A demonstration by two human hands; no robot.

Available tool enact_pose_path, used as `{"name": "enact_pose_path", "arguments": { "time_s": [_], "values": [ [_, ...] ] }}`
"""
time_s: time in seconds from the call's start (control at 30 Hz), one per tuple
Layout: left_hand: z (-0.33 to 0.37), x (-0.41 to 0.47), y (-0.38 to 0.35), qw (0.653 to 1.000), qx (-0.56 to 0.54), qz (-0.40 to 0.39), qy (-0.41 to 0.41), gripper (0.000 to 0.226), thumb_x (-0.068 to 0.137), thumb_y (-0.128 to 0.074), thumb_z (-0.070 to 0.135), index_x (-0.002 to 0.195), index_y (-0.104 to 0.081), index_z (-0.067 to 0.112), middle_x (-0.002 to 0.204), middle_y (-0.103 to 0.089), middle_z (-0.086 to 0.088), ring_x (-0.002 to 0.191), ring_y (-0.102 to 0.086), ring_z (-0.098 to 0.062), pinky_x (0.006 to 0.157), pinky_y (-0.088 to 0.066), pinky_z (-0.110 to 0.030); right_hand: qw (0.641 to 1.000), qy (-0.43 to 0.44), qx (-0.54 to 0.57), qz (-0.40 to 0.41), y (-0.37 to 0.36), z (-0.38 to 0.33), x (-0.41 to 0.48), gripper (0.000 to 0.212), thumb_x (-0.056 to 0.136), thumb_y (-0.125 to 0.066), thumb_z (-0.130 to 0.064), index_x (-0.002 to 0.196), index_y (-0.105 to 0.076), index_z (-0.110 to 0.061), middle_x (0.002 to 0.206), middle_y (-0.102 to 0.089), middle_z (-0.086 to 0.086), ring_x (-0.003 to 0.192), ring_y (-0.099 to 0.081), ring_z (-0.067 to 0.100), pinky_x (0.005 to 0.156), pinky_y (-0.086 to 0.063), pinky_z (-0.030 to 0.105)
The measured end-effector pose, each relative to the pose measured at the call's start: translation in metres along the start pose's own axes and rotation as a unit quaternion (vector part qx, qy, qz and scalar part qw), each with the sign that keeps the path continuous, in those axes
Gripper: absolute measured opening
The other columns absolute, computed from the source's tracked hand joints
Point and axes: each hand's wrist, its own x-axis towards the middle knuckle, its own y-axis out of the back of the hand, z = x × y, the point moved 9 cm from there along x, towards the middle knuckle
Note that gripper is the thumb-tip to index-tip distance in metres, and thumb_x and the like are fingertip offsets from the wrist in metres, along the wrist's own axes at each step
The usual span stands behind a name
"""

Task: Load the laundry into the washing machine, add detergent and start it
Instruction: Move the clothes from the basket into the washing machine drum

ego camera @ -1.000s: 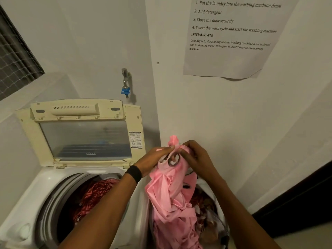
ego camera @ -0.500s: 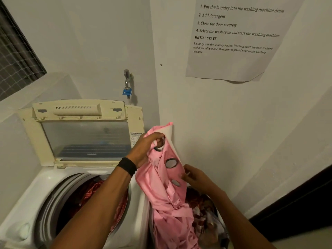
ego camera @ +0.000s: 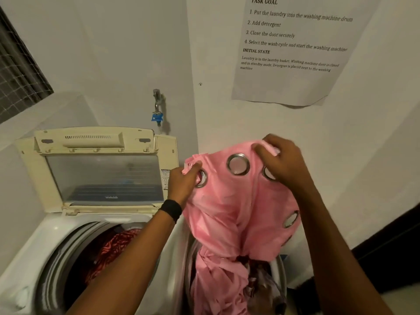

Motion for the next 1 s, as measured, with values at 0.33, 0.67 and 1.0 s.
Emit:
{"name": "enact_pose_path", "arguments": {
  "time_s": [0.33, 0.67, 1.0],
  "values": [
    [-0.036, -0.033, -0.034, 0.980, -0.095, -0.108, 0.137, 0.032, 0.092, -0.071, 0.046, 0.107, -0.076, 0.017, 0.094, -0.080, -0.006, 0.093, -0.075, -0.024, 0.085, -0.059, -0.036, 0.981, -0.143, -0.052, -0.122, -0.102, 0.062, -0.053, 0.030, 0.100, -0.055, -0.034, 0.079, -0.063, -0.013, 0.076, -0.066, 0.003, 0.076, -0.060, 0.025, 0.065, -0.043, 0.034],
    [-0.043, -0.031, -0.030, 0.985, -0.064, -0.098, 0.125, 0.030, 0.097, -0.069, 0.034, 0.095, -0.074, 0.005, 0.093, -0.077, -0.011, 0.086, -0.073, -0.026, 0.085, -0.058, -0.036, 0.972, -0.224, -0.071, -0.027, -0.086, 0.087, -0.047, 0.029, 0.104, -0.047, -0.037, 0.097, -0.052, -0.009, 0.094, -0.065, 0.016, 0.087, -0.062, 0.035, 0.073, -0.046, 0.040],
    [-0.047, -0.036, -0.048, 0.953, -0.083, -0.225, 0.187, 0.057, 0.092, -0.068, 0.057, 0.118, -0.073, 0.008, 0.110, -0.077, -0.016, 0.104, -0.074, -0.031, 0.099, -0.057, -0.044, 0.937, -0.047, 0.001, -0.347, -0.152, 0.051, -0.087, 0.065, 0.094, -0.067, -0.038, 0.153, -0.046, -0.024, 0.150, -0.055, 0.001, 0.132, -0.056, 0.017, 0.110, -0.045, 0.037]
  ]
}}
